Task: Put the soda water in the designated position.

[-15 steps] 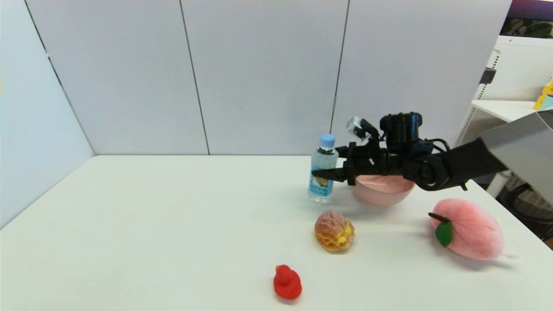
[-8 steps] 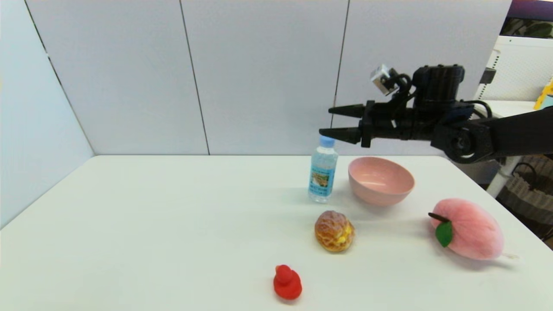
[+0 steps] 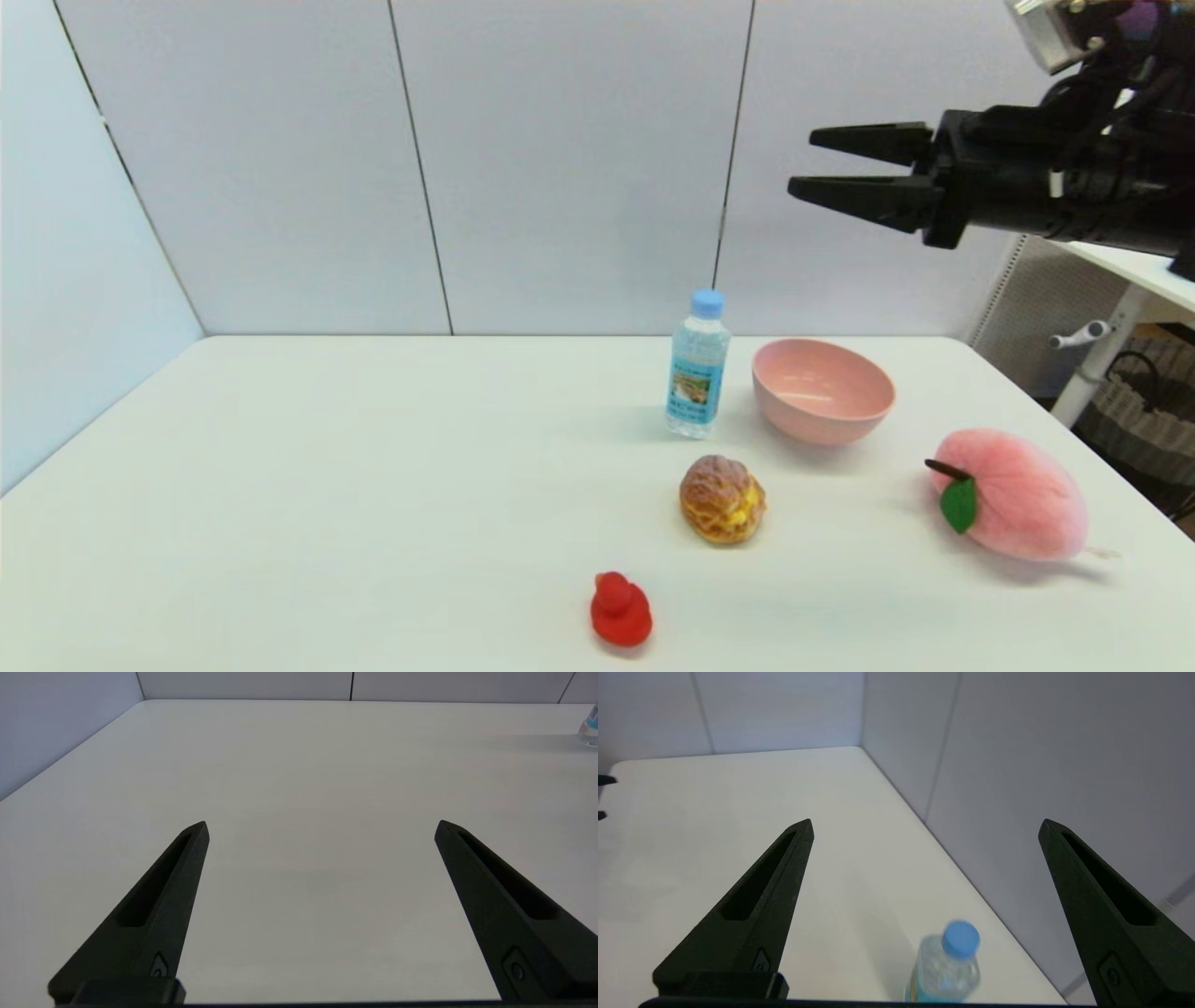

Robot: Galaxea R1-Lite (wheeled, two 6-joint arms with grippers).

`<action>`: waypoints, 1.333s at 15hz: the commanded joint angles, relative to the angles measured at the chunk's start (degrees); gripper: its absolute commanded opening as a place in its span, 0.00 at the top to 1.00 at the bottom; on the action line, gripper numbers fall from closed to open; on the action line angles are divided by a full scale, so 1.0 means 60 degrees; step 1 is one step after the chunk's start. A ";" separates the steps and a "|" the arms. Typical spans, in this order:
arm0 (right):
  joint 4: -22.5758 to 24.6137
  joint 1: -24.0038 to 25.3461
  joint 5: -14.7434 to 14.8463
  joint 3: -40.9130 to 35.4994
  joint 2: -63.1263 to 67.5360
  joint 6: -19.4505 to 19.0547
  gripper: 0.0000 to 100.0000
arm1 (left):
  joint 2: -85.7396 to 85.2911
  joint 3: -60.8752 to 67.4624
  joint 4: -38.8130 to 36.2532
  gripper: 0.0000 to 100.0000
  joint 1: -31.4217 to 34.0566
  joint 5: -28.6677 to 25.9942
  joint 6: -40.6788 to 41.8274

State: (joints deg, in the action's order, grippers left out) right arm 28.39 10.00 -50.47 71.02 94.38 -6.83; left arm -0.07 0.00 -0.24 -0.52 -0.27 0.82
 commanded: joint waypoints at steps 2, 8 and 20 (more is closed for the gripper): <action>-0.2374 -0.0860 0.2376 -0.1495 -0.2810 -0.0107 0.00 | 0.0012 0.0000 -0.0003 0.00 -0.0001 0.0001 -0.0004; -0.4776 -0.0875 0.7137 -0.4000 -0.5623 -0.0942 0.00 | 0.0012 0.0000 -0.0003 0.00 -0.0001 0.0001 -0.0004; -0.4527 -0.0934 0.7210 -1.0738 -1.2961 -0.0913 0.00 | 0.0012 0.0000 -0.0003 0.00 -0.0001 0.0001 -0.0004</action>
State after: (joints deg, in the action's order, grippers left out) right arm 1.18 5.32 -6.22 13.97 29.10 -12.18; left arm -0.07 0.00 -0.22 -0.52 -0.27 0.82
